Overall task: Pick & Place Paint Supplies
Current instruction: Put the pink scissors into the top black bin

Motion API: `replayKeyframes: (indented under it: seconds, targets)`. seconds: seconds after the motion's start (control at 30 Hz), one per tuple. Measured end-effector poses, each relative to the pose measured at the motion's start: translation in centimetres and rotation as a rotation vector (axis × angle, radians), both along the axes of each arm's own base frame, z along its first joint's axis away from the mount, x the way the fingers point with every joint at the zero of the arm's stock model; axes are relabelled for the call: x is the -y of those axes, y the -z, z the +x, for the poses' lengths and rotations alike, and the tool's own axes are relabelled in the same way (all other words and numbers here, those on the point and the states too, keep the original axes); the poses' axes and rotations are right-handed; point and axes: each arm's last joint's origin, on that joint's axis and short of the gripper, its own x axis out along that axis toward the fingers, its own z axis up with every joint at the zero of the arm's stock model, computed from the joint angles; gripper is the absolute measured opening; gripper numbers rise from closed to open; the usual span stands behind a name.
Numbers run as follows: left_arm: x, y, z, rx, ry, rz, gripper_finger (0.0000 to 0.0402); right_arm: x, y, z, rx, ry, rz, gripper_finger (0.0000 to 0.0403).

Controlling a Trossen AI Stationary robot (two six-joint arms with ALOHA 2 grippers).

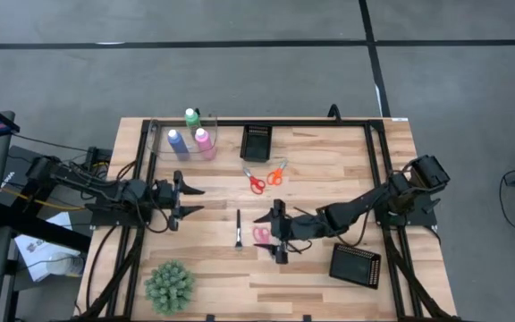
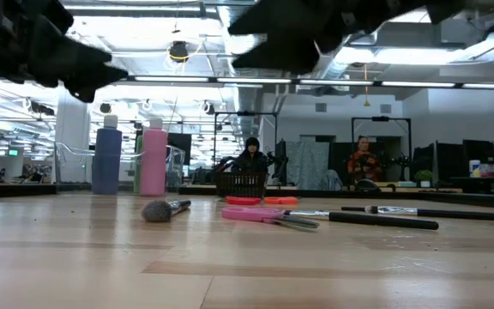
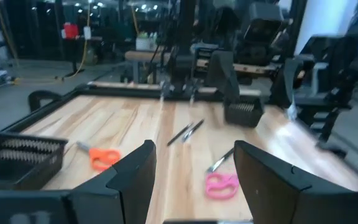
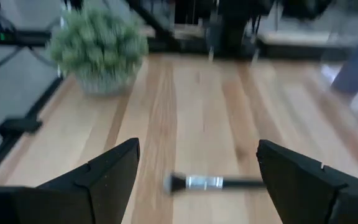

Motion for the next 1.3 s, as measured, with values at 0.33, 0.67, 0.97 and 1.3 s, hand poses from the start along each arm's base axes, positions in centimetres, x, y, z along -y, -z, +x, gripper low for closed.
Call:
replayKeyframes:
  seconds: [0.33, 0.67, 0.97, 1.3]
  targets:
    - [0.2, -1.4, 0.5, 0.043, 0.028, -0.043, 0.0209, -1.6, -0.9, -0.6, 0.159, -0.032, -0.091, 0.0301]
    - [1.4, -1.3, 5.1, -0.221, 0.025, 0.028, 0.0209, -1.9, 0.3, -1.1, 0.053, -0.029, -0.036, 0.0299]
    - [1.7, -1.7, 6.3, -0.219, 0.033, 0.098, 0.0209, -0.3, 2.5, -1.7, -0.180, 0.105, 0.077, 0.0299]
    - [1.1, -1.3, 3.8, -0.057, 0.062, 0.081, 0.0209, 5.4, 2.9, 0.3, -0.229, 0.088, 0.148, 0.0299]
